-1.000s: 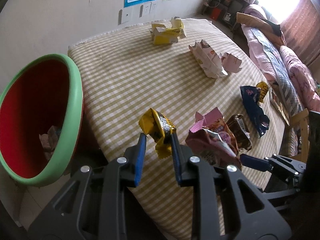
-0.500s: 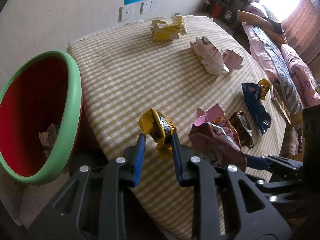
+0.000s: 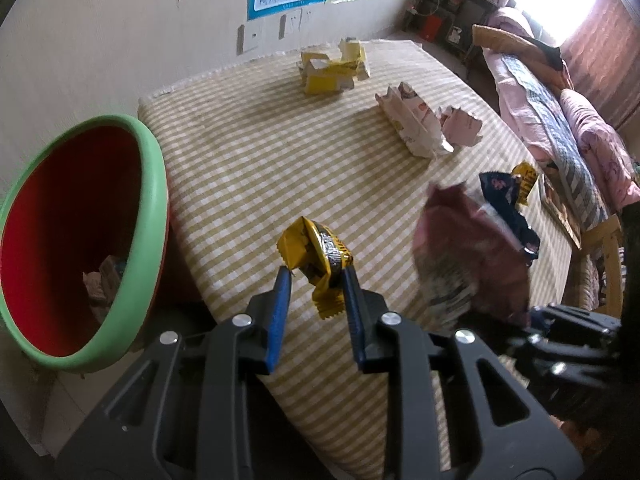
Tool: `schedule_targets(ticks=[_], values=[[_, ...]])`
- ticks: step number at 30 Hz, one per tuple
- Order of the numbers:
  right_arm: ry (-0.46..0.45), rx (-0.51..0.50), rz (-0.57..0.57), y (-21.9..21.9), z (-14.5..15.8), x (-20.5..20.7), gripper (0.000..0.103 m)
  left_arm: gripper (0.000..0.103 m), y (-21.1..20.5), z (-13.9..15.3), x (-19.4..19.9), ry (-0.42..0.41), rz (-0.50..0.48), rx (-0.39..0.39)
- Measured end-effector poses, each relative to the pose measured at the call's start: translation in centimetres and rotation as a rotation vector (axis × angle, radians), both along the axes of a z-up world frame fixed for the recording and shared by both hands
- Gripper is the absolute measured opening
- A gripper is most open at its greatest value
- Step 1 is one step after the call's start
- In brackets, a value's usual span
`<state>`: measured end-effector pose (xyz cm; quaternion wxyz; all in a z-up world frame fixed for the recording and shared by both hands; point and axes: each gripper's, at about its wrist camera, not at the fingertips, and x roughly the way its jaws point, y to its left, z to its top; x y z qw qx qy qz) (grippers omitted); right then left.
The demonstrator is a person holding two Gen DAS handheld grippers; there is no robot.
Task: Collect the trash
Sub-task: 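Lift the yellow wrapper with the left gripper and carry it over the red bin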
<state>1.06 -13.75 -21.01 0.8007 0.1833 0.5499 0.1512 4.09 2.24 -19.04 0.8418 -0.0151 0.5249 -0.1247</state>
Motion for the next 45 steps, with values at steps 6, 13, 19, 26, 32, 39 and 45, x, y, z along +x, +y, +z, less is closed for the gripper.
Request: schedule_targets(ticks=[6,13,19,26,32,39,45], values=[[-0.044,0.016,-0.046,-1.3,1.9,-0.1,0.032,0.025,0.5,1.8,-0.1,-0.049,0.02,-0.02],[-0.076,0.014,-0.025,-0.8,3.2,-0.2,0.032,0.025,1.1,4.1,0.0,-0.109,0.033,-0.039],[-0.084,0.008,-0.004,0.1,3.5,0.0,0.032,0.025,1.9,5.2,-0.1,-0.134,0.059,-0.056],[-0.083,-0.004,0.012,0.4,3.5,0.1,0.032,0.025,3.9,5.3,0.1,-0.136,0.117,-0.061],[-0.078,-0.017,0.041,1.6,3.4,0.5,0.032,0.025,5.8,5.1,0.0,-0.132,0.164,-0.069],[-0.072,-0.037,0.088,3.6,3.2,1.0,0.032,0.025,7.6,4.9,-0.2,-0.132,0.206,-0.084],[-0.074,-0.053,0.12,5.5,3.4,1.6,0.032,0.025,9.6,4.7,0.0,-0.133,0.251,-0.092]])
